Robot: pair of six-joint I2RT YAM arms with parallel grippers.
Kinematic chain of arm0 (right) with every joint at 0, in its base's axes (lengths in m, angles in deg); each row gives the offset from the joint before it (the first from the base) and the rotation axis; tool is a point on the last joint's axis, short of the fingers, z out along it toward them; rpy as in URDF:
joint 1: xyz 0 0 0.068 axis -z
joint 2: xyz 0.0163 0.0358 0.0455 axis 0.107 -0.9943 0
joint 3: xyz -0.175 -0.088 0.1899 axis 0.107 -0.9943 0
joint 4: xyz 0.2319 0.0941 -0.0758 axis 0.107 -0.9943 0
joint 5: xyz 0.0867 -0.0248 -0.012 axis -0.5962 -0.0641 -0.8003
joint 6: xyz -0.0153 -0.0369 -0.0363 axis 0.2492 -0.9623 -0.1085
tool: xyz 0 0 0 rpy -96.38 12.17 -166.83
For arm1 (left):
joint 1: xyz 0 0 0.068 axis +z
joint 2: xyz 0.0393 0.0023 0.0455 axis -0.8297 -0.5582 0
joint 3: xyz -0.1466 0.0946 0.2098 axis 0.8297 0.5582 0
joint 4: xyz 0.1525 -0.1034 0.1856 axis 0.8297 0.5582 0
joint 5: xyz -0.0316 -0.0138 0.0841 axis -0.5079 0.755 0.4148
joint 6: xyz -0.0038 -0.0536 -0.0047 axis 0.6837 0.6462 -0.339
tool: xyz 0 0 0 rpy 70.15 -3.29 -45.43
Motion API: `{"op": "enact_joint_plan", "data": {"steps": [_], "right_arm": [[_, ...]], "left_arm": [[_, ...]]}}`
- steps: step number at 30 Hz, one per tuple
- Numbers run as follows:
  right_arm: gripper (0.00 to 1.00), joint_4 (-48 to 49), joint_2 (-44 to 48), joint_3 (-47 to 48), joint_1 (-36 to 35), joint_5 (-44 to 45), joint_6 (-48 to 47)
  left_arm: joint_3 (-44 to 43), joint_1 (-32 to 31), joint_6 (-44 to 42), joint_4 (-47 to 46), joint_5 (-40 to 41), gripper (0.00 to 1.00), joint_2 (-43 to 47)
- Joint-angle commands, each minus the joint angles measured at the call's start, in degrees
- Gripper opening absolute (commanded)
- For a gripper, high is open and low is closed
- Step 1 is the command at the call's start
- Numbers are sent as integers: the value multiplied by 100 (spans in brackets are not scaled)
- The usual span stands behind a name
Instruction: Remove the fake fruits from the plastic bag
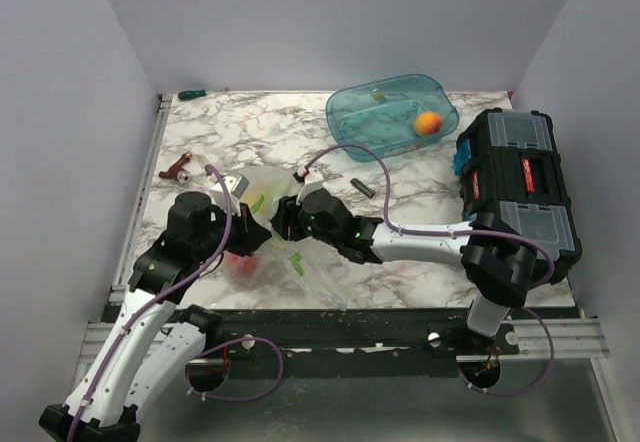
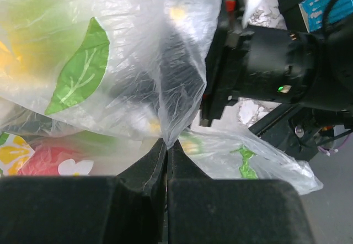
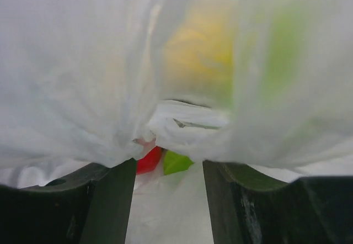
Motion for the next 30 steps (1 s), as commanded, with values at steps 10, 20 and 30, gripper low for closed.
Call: {"op": "enact_joint_plan", "data": {"steps": [10,20,30], "right_arm": [[33,799,-319,127,-47,-722,388],[30,1040,-207,-1426,-130,212,747],[32,733,-289,-1896,-281,1051,903]], "left_arm": [[219,-29,-32,-369,464,0,706],[-446,-31,503,1049,1923,0,219],[-251,-26,1304,1860,767,0,-12]]}}
